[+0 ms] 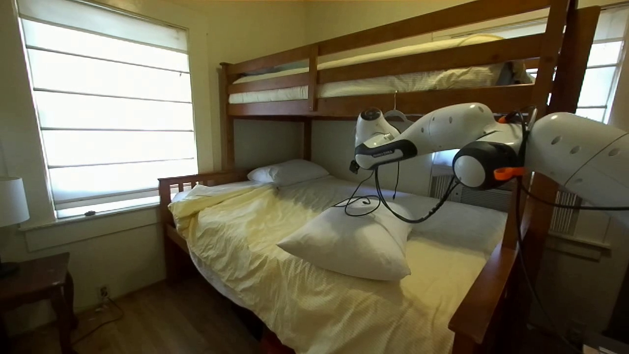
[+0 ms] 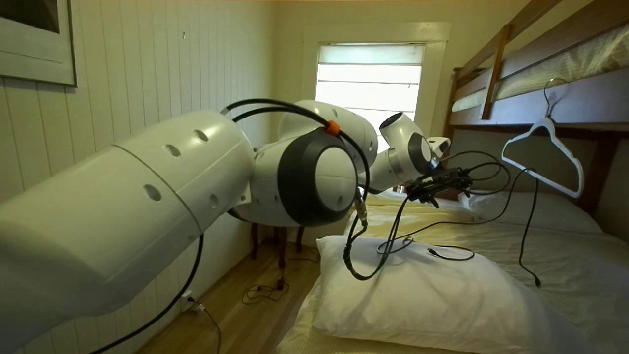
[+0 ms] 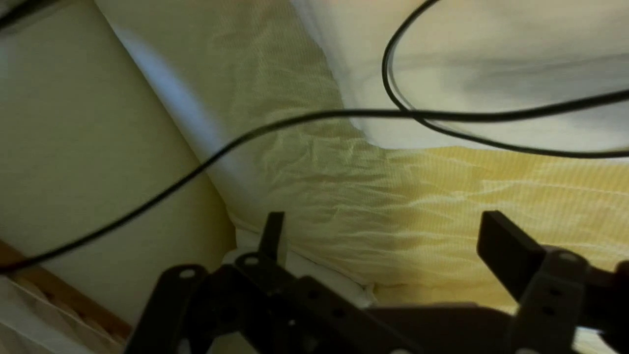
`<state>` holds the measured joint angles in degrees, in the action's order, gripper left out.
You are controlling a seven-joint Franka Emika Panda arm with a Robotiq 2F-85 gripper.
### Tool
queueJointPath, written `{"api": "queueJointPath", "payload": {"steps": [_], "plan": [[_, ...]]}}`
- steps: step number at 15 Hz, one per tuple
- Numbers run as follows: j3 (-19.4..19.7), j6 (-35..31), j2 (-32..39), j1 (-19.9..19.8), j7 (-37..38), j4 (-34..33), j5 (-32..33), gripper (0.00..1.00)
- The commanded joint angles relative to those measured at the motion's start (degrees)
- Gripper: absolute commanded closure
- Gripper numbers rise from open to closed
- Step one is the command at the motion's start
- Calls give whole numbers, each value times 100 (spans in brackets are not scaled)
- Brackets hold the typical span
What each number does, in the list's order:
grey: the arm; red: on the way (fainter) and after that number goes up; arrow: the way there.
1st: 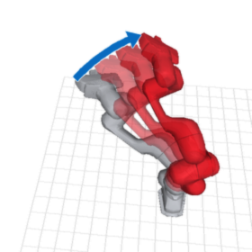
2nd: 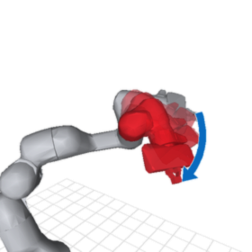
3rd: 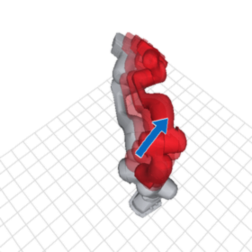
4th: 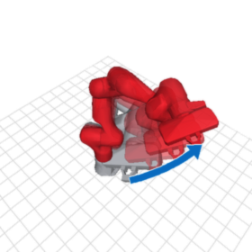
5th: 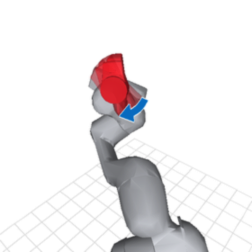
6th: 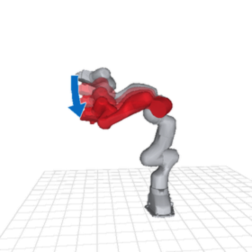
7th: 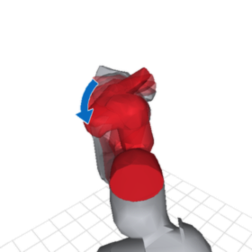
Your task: Pick up the black cable and hang it on the coat hanger
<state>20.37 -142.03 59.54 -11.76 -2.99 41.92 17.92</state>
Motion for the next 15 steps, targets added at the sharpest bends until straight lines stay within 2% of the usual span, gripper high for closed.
{"api": "queueJointPath", "payload": {"steps": [1, 3, 6, 9, 15], "plan": [[232, 1014, 54, 79, 806, -227, -115, 0], [226, 1540, 27, 89, 1188, -212, -190, 0], [-54, 2237, -18, 20, 1512, -293, -545, 0], [-93, 2927, -97, 26, 2072, -512, -816, 0], [-301, 3736, 160, -291, 3035, -1046, -1483, 0]]}}
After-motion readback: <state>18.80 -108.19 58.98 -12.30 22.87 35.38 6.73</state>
